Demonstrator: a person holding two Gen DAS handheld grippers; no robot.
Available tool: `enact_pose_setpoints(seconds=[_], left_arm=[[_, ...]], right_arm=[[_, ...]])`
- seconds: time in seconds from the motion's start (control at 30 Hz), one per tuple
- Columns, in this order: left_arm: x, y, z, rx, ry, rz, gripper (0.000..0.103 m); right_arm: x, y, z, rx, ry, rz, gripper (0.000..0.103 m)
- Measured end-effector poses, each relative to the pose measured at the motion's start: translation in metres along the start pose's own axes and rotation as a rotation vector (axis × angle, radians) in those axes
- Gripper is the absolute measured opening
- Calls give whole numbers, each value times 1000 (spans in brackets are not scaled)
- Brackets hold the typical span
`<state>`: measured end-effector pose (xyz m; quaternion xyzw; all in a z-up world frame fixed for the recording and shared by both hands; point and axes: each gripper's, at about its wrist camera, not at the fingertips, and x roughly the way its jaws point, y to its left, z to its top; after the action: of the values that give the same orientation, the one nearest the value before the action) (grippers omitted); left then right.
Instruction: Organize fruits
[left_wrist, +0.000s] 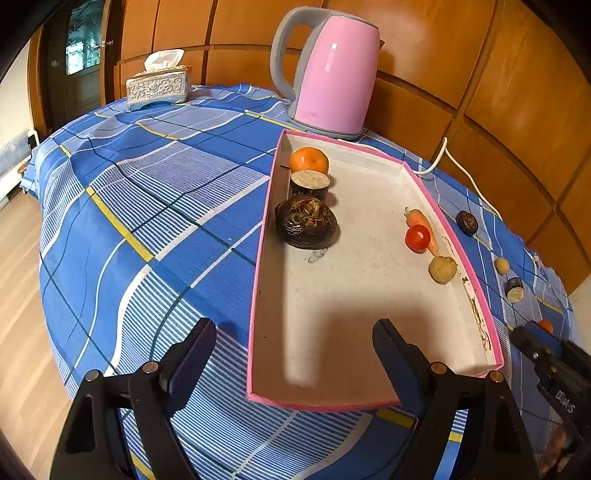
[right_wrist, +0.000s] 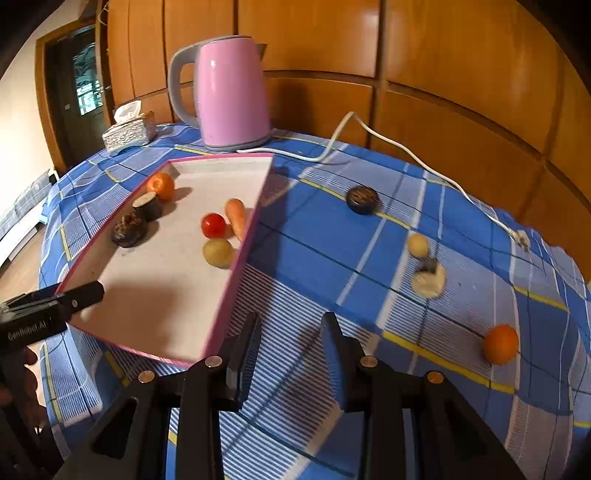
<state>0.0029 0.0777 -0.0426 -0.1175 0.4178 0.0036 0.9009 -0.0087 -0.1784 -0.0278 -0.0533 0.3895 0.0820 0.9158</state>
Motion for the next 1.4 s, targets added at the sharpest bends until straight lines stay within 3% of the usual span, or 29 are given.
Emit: enact_pose_setpoints(seconds=[0.17, 0.4, 0.77, 0.9, 1.03, 1.07, 1.13, 1.4], left_arm=[[0, -1, 0, 2, -1, -1, 87], [0, -2, -1, 8, 1, 2, 87], [-2, -8, -2, 38, -5, 6, 87], [-3, -12, -2, 58, -4, 4, 87], [-3, -17, -1, 83, -5, 8, 87], [-4, -17, -1, 86, -5, 8, 87], [-6, -19, 2, 92, -6, 7, 87], [-22, -31, 26, 114, -48, -28, 86]], right_arm=[[-5, -21, -14, 32, 9, -61, 34], [-19, -79, -36, 171, 9, -224, 34], [-50, -196, -71, 575, 2, -599, 39], [-52, -229, -91, 688, 31, -694, 40], [-47, -245, -110, 766, 71, -713, 41], [-46, -247, -114, 782, 65, -706, 45], [-47, -244, -116, 765, 51, -735, 49], [-41, -240, -115, 772, 33, -714, 61]])
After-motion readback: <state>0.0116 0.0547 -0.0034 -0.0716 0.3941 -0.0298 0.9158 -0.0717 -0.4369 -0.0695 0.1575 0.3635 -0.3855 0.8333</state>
